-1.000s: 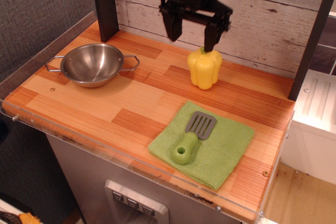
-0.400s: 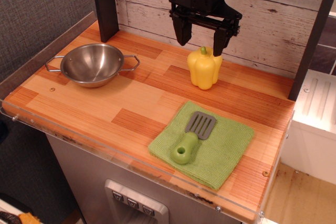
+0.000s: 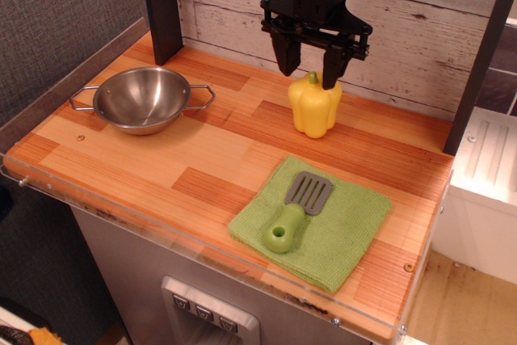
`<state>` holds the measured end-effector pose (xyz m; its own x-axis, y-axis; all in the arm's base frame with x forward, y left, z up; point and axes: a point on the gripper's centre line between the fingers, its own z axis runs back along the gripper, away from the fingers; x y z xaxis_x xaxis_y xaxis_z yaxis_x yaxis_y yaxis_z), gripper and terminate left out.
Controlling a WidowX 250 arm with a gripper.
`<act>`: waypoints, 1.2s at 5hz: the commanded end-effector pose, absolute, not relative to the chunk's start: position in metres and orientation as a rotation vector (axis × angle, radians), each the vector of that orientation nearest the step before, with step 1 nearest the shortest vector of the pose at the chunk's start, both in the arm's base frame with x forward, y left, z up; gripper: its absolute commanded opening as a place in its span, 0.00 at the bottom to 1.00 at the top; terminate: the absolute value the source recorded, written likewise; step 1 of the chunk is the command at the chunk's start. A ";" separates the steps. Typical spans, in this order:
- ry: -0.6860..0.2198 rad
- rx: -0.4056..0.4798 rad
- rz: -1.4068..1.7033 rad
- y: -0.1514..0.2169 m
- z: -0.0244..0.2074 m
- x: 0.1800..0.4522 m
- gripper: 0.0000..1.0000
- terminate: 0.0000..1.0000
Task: Take the yellow capsicum and put it in the stainless steel pot
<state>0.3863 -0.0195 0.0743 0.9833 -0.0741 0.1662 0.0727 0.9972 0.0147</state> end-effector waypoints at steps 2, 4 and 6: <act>-0.195 0.003 -0.079 -0.023 0.083 0.388 0.00 0.00; -0.229 -0.006 -0.049 -0.015 0.107 0.383 0.00 0.00; -0.229 0.077 0.087 0.066 0.161 0.338 0.00 0.00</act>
<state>0.3377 0.0672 0.1412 0.9807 0.0902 0.1732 -0.1016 0.9932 0.0575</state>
